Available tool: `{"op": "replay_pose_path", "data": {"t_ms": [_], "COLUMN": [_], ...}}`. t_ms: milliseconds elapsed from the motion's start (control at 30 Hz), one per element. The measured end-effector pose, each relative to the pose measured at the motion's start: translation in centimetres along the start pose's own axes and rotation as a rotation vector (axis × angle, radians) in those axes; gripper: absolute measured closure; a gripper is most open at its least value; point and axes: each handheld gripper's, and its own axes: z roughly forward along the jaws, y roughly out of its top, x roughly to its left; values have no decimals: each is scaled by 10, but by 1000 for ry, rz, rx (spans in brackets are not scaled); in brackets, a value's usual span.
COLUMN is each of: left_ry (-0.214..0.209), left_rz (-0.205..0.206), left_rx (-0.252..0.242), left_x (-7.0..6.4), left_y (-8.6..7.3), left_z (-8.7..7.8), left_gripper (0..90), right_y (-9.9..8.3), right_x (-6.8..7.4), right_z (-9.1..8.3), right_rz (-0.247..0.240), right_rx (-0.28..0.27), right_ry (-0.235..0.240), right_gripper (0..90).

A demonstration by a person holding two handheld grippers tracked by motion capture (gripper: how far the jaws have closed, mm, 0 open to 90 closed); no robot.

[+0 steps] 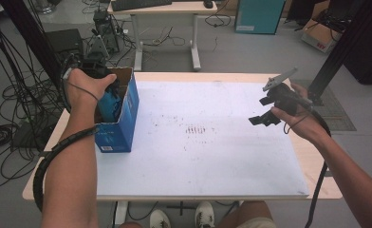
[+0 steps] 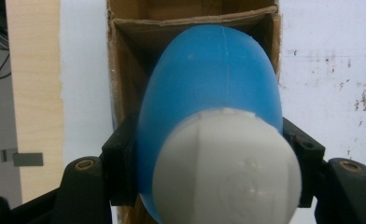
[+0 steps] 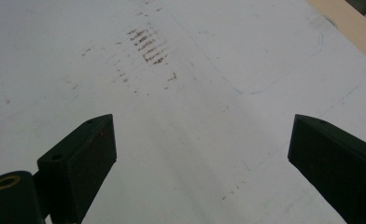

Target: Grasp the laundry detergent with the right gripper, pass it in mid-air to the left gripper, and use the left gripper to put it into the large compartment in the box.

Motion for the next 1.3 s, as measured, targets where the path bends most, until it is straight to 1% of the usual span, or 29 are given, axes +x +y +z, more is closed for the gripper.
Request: {"op": "replay_pose_path", "data": {"t_ms": [33, 67, 133, 300, 500, 567, 633, 667, 733, 767, 833, 900, 1000, 1167, 1300], "left_ry": [0, 10, 16, 12, 14, 8, 6, 9, 1, -3, -11, -14, -13, -15, -14], "left_rz": [0, 19, 23, 19, 26, 17, 18, 30, 27, 16, 14, 16, 22, 19, 20], "left_rx": [3, 5, 6, 8, 8, 7, 11, 13, 18, 3, 13, 14, 18, 25, 20], "left_x": [0, 1, 0, 1, 1, 0, 0, 1, 2, 3, 5, 5, 5, 5, 5], "left_y": [0, -1, -1, -4, -6, -7, -8, -9, -11, -11, -12, -13, -13, -13, -14], "left_z": [3, 5, 10, 20, 30, 34, 38, 40, 44, 44, 43, 43, 43, 43, 43], "left_gripper": [368, 368, 368, 368, 368, 368, 368, 367, 367, 367, 367, 367, 366, 366, 365], "right_y": [-1, -1, -2, -4, -6, -6, -7, -7, -7, -8, -8, -9, -9, -8, -7], "right_x": [0, 0, -1, -2, -3, -3, -4, -4, -4, -4, -4, -5, -5, -4, -5], "right_z": [0, 1, 1, 3, 5, 5, 6, 6, 7, 7, 8, 9, 9, 10, 8], "right_rz": [5, 1, 4, 13, 16, 15, 19, 19, 17, 17, 18, 20, 22, 21, 20], "right_rx": [1, 0, 1, 1, 8, 11, 12, 11, 12, 13, 13, 11, 14, 12, 12], "right_ry": [-1, 0, -1, -3, -6, -5, -5, -5, -3, -1, -2, -3, -3, -5, -9], "right_gripper": [77, 78, 78, 78, 77, 78, 78, 78, 77, 77, 77, 77, 77, 78, 78]}}
